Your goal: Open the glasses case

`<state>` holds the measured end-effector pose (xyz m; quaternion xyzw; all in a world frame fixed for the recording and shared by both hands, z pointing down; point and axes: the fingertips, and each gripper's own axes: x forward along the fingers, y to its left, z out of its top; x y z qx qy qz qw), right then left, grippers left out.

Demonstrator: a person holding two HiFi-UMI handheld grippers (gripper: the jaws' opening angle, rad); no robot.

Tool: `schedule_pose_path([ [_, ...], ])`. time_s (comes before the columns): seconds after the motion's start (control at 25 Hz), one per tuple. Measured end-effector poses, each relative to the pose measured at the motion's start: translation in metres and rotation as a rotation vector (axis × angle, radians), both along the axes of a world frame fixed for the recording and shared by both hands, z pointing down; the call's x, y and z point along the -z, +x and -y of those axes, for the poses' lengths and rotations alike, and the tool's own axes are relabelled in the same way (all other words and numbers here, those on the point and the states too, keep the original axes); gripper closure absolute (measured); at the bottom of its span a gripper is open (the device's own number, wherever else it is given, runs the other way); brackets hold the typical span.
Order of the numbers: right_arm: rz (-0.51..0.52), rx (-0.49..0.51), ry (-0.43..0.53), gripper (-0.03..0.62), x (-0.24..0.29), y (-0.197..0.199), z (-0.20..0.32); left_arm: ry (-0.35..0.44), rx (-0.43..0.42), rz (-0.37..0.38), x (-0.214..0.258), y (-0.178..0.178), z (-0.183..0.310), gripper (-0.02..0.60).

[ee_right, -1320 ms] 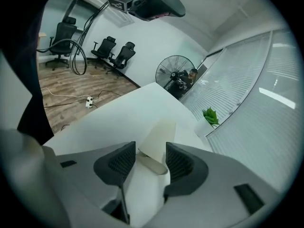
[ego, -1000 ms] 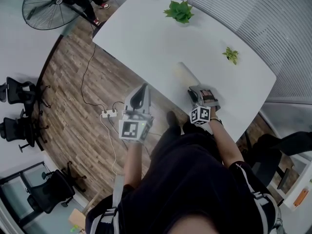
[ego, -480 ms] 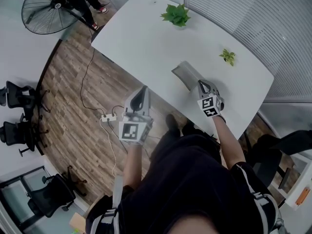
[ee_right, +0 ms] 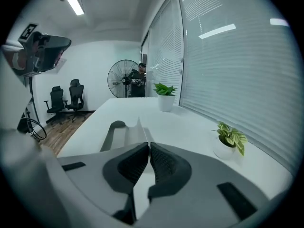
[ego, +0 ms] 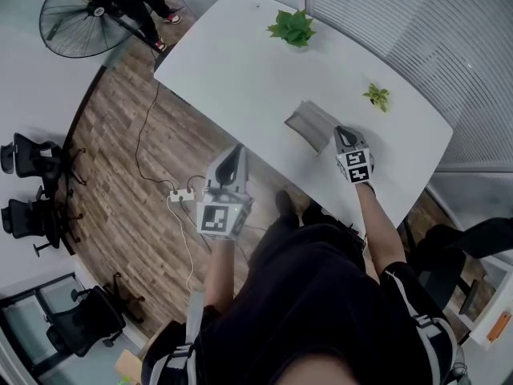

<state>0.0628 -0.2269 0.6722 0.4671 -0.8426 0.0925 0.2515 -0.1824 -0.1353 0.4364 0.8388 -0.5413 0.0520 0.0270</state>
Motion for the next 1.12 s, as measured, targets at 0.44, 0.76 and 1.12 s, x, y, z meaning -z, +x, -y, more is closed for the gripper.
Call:
schedule_pose_path([
  [0.44,0.12,-0.027,0.16,0.572,0.08,0.0,-0.005,0.019,-0.018,-0.014,0.008,0.006,0.003,0.581],
  [0.76,0.246,-0.082,0.382,0.577,0.241,0.027,-0.045,0.046,-0.023,-0.013,0.029,0.011,0.012,0.581],
  [1.12,0.298,-0.168,0.474,0.577,0.316,0.069,-0.093,0.065,0.002,0.04,0.044,0.002,0.021,0.581],
])
